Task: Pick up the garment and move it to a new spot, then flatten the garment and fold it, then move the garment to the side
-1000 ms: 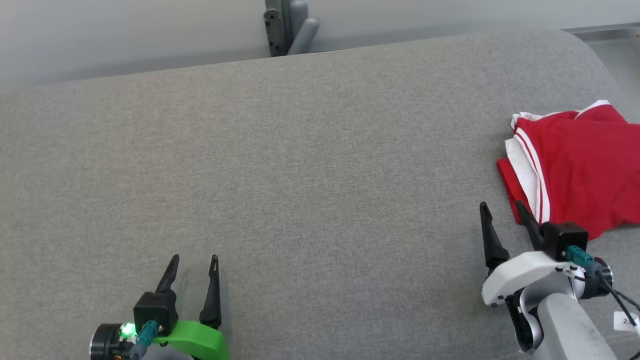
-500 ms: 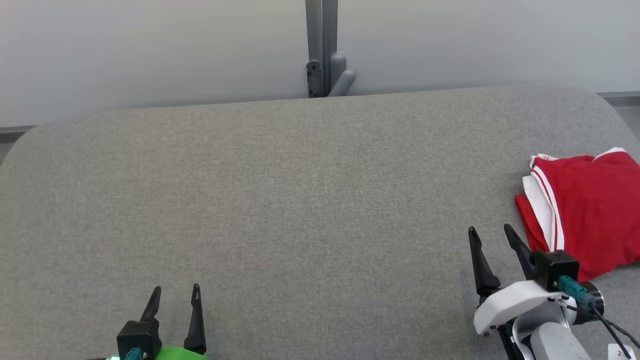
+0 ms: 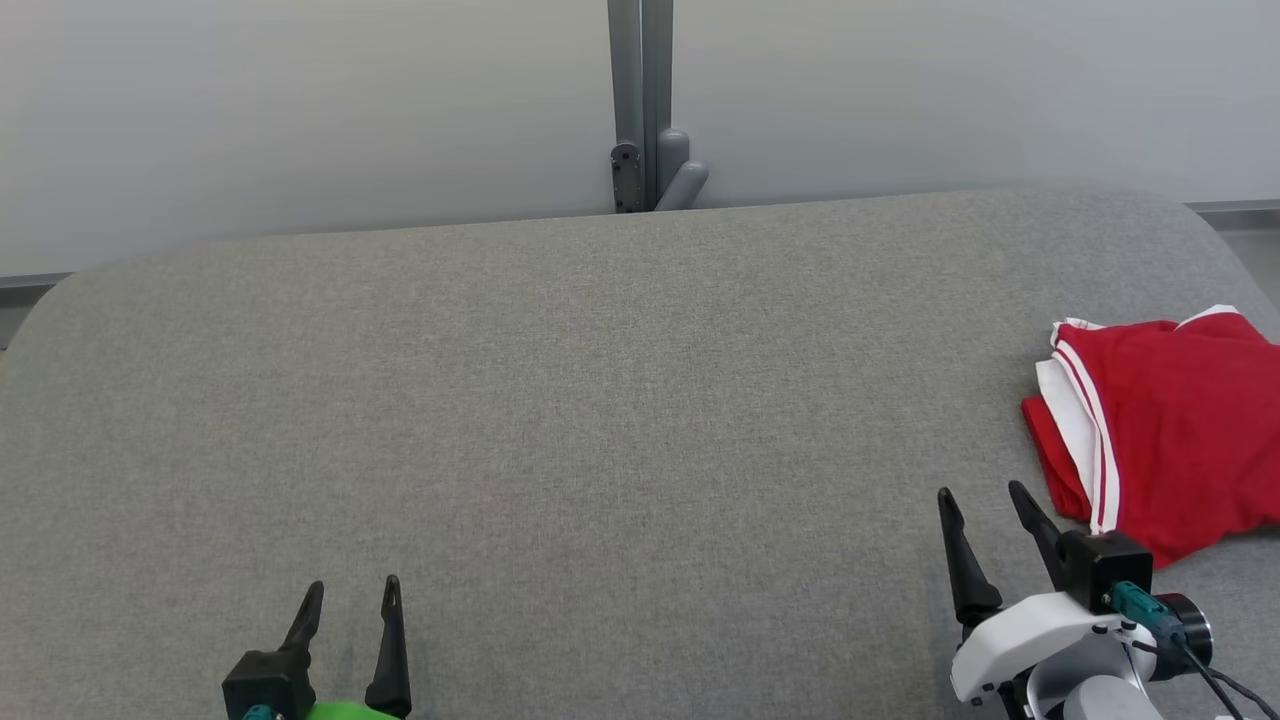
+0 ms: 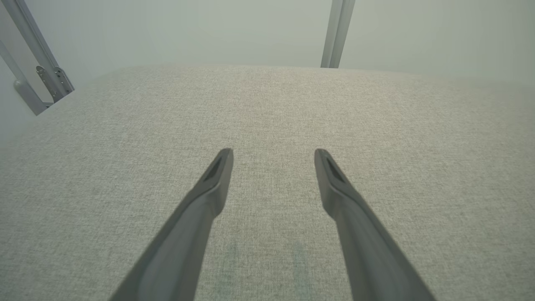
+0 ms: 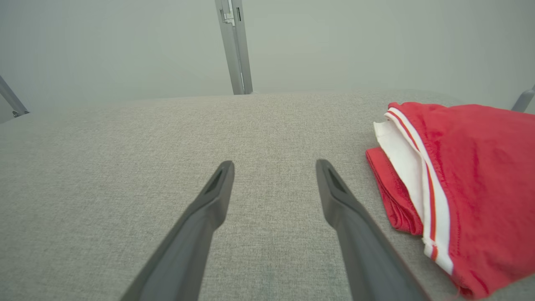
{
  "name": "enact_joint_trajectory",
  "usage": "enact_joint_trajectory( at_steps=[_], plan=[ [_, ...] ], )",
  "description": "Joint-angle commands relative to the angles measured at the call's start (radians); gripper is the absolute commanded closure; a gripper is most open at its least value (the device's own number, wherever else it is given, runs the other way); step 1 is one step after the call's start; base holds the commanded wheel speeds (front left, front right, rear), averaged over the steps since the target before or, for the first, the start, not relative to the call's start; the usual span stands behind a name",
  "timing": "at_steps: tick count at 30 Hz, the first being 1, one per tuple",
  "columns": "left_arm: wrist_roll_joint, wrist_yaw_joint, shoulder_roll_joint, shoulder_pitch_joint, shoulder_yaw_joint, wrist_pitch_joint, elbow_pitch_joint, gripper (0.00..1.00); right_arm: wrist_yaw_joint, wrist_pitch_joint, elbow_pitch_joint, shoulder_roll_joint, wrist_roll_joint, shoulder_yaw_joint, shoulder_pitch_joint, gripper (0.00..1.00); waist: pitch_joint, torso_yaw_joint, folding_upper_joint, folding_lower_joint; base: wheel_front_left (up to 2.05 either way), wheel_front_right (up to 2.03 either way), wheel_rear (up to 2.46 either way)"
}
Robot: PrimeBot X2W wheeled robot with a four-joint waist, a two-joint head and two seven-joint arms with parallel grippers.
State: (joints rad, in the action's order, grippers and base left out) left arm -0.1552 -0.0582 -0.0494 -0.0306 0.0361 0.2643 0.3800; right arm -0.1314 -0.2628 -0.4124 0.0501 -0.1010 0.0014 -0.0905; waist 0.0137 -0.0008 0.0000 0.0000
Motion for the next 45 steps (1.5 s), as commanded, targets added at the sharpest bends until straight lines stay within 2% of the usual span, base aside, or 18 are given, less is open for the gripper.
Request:
enact_joint_trajectory(
  at_steps=[1,32,33,36,45],
  plan=[
    [0.003,-0.005,-0.003,-0.009,0.001,-0.001,0.001,0.00,0.002,-0.002,0.001,0.002,0.006,-0.005,0.004,0.00,-0.001,-0.001,0.0000,0.0000,0.00,0.00,0.00],
    [-0.013,-0.009,0.000,0.006,-0.002,0.000,0.017,0.00,0.000,0.000,-0.029,0.000,-0.014,0.026,-0.009,0.00,-0.010,-0.009,0.0000,0.0000,0.00,0.00,0.00],
    [-0.013,-0.004,0.003,-0.002,0.000,0.000,0.031,1.00,0.000,0.000,-0.047,-0.004,-0.012,0.024,0.012,1.00,-0.010,-0.009,0.0000,0.0000,0.00,0.00,0.00],
    [-0.020,-0.005,0.004,-0.001,-0.003,-0.004,0.056,1.00,0.000,0.004,-0.068,-0.007,-0.019,0.021,0.021,1.00,-0.010,-0.009,0.0000,0.0000,0.00,0.00,0.00],
    [-0.197,-0.013,0.004,0.023,-0.026,-0.055,0.038,1.00,0.000,0.056,-0.044,-0.006,-0.204,-0.001,0.010,1.00,-0.010,-0.008,0.0000,0.0000,0.00,0.00,0.00]
  ],
)
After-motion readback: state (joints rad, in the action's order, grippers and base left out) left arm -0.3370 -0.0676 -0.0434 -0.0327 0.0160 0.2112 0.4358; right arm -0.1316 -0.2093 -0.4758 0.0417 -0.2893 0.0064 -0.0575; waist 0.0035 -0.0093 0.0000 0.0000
